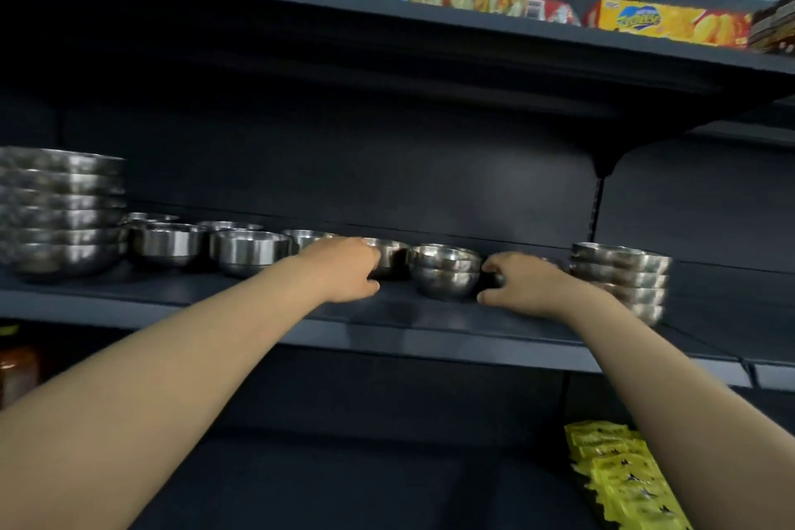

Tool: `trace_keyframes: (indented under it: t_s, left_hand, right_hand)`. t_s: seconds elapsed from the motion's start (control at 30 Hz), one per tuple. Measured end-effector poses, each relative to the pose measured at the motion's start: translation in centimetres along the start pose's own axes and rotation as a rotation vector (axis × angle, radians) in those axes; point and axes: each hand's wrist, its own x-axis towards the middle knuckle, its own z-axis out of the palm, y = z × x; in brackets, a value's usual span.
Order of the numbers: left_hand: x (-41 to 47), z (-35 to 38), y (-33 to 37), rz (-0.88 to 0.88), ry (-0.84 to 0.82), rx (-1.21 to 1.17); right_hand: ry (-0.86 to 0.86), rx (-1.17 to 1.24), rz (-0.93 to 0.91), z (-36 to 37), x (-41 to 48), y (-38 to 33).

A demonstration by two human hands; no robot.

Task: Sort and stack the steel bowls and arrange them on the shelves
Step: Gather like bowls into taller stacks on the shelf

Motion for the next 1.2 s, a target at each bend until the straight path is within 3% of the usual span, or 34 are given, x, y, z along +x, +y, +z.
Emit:
trace_keyframes:
  t_s: [0.27,0.63,0.93,1.2]
  left_hand:
    - [2.9,0.9,-1.8,-0.048,-0.02,-0.03]
    - [12.4,1.1,-1.1,-0.06,-0.203,-0.035]
    - [16.1,3.1,-1.7,-0.029,-0.28,-0.054]
    - [17.6,5.6,-2.1,0.144,-0.259,-0.4]
  right_hand:
    - [-0.018,0.081,-0.057,1.0,5.1,0.4]
    - [-0.139,0.18,-0.132,-0.1,12.0,5.6]
    - [-0.282,0.062,-0.135,1.2,14.9,6.8]
    - [-0.327,0.177,-0.177,2.8,16.0,7.4]
